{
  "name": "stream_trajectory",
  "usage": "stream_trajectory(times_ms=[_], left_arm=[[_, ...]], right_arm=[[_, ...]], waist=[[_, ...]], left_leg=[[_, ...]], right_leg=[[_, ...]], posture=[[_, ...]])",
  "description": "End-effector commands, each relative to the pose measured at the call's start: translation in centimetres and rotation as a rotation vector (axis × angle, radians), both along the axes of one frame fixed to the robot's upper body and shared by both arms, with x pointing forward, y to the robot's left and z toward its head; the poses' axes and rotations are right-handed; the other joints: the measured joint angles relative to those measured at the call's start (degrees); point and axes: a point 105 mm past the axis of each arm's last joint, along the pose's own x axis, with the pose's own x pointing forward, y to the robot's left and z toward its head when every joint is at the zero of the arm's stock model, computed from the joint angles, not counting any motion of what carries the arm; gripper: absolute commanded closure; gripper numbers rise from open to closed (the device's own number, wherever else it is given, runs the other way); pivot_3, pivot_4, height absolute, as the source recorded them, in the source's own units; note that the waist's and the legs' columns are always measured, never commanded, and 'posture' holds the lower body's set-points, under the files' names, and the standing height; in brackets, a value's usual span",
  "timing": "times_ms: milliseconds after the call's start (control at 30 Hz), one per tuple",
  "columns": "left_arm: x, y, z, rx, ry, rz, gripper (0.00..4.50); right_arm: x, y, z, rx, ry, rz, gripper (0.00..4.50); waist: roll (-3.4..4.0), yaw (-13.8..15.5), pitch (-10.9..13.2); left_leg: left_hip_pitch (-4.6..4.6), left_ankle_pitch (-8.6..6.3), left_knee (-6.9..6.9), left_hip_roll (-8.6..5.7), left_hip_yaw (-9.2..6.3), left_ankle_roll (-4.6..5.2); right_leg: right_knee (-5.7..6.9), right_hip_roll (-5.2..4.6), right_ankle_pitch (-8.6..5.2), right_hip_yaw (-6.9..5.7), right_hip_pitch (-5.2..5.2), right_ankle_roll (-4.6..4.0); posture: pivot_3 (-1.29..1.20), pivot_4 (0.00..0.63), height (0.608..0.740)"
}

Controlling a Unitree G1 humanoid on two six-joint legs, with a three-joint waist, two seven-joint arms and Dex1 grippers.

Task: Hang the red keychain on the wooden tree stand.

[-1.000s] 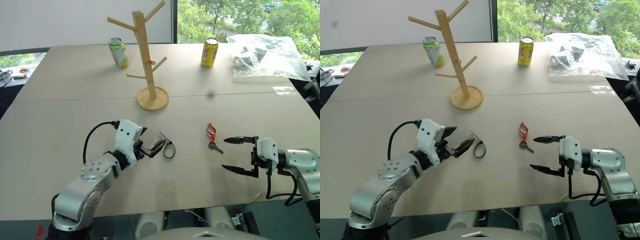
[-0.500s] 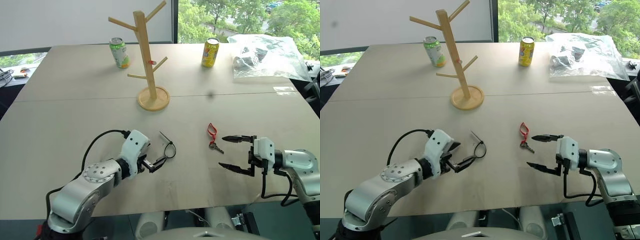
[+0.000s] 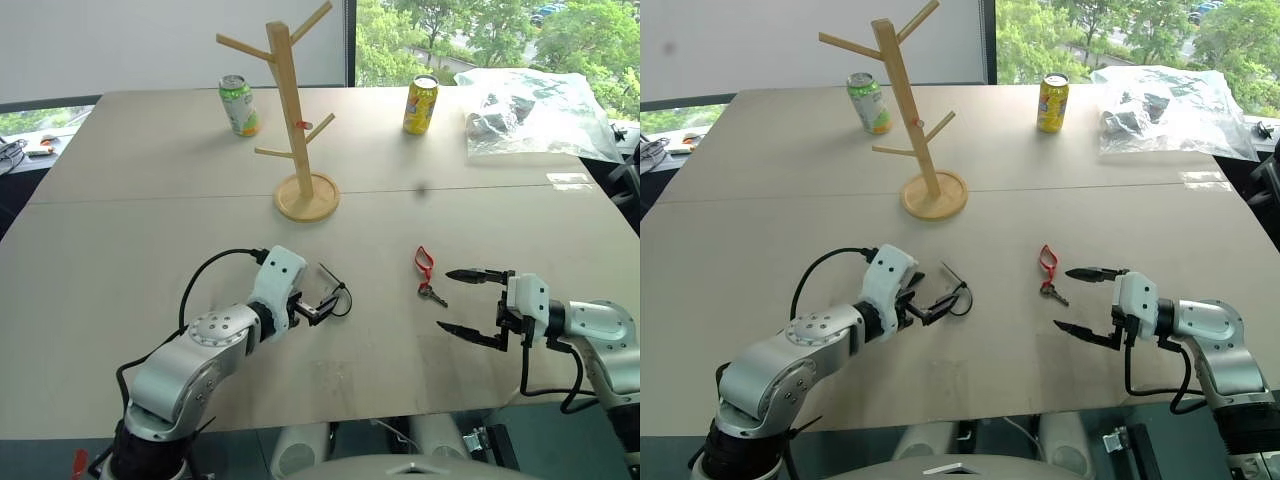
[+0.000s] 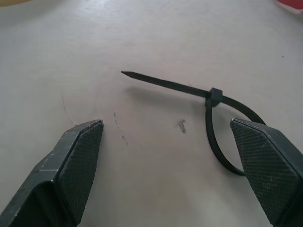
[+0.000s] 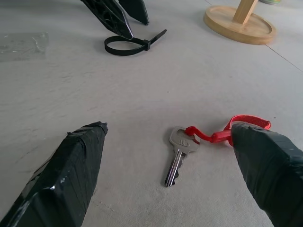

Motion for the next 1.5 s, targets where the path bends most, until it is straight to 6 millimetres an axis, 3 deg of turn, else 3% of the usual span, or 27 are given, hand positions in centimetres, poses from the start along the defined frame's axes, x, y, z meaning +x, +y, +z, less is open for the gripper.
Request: stream_trajectory(times_ms=[33,233,800,900,1133,1167,1400,1500], left_arm=[[0.1,-0.7,0.3,0.029,0.005,-0.017,0.0],[0.0,-1.3,0.6,0.068,0.041,-0.046,0.0],[-0.4,-0.4,1.2,0.208,0.066,-0.076,0.0],[-0.4,-0.3,1.2,0.216,0.059,-0.072,0.81],[-0.1,-0.4,1.4,0.22,0.047,-0.073,4.2],[-0.1,-0.4,1.4,0.22,0.044,-0.073,4.4],[1.5,-0.6,2.7,0.151,-0.062,-0.003,4.4],[3.6,1.5,3.8,0.108,-0.155,0.175,4.4]], right_arm=[[0.0,0.0,1.0,0.005,-0.048,-0.003,0.03],[0.0,-0.2,1.0,0.007,-0.054,-0.021,0.03],[0.1,-0.3,0.7,0.024,-0.058,-0.042,0.03],[0.1,-0.4,0.7,0.023,-0.059,-0.044,0.0],[0.1,-0.5,0.6,0.02,-0.06,-0.048,0.0],[0.2,-0.5,0.6,0.02,-0.06,-0.049,0.0],[0.4,-0.5,0.5,0.023,-0.065,-0.056,0.0],[0.6,-0.3,0.9,0.036,-0.078,-0.055,0.0]], waist=[[0.0,-0.08,0.0],[0.0,-0.13,0.0],[-0.01,-0.17,0.01],[-0.01,-0.17,0.01],[-0.01,-0.16,0.01],[-0.01,-0.16,0.01],[-0.02,-0.12,0.01],[-0.02,-0.13,0.01]], left_leg=[[0.0,0.0,0.0,-0.01,0.01,0.0],[0.0,0.0,-0.01,0.0,0.0,0.0],[0.01,0.0,-0.01,-0.01,0.0,0.0],[0.01,0.0,-0.01,0.0,-0.01,0.0],[0.01,0.0,-0.01,-0.01,0.0,0.0],[0.01,0.0,-0.01,-0.01,0.0,0.0],[0.0,0.0,-0.01,-0.01,0.0,0.0],[0.0,0.0,-0.01,-0.01,-0.01,0.0]], right_leg=[[0.0,0.0,0.0,0.01,0.0,0.0],[0.0,0.03,0.0,0.02,0.0,0.0],[0.0,0.02,-0.01,0.06,0.0,0.01],[0.0,0.02,-0.01,0.09,0.0,0.01],[0.0,0.01,-0.01,0.12,0.0,0.01],[0.0,0.01,-0.01,0.13,0.0,0.01],[0.0,0.0,-0.01,0.15,0.0,0.0],[0.0,0.0,0.0,0.19,0.0,0.0]], posture=[[0.0,0.15,0.74],[0.0,0.15,0.74],[0.0,0.15,0.74],[0.0,0.15,0.74],[0.0,0.15,0.74],[0.0,0.15,0.74],[0.0,0.15,0.74],[0.0,0.15,0.74]])
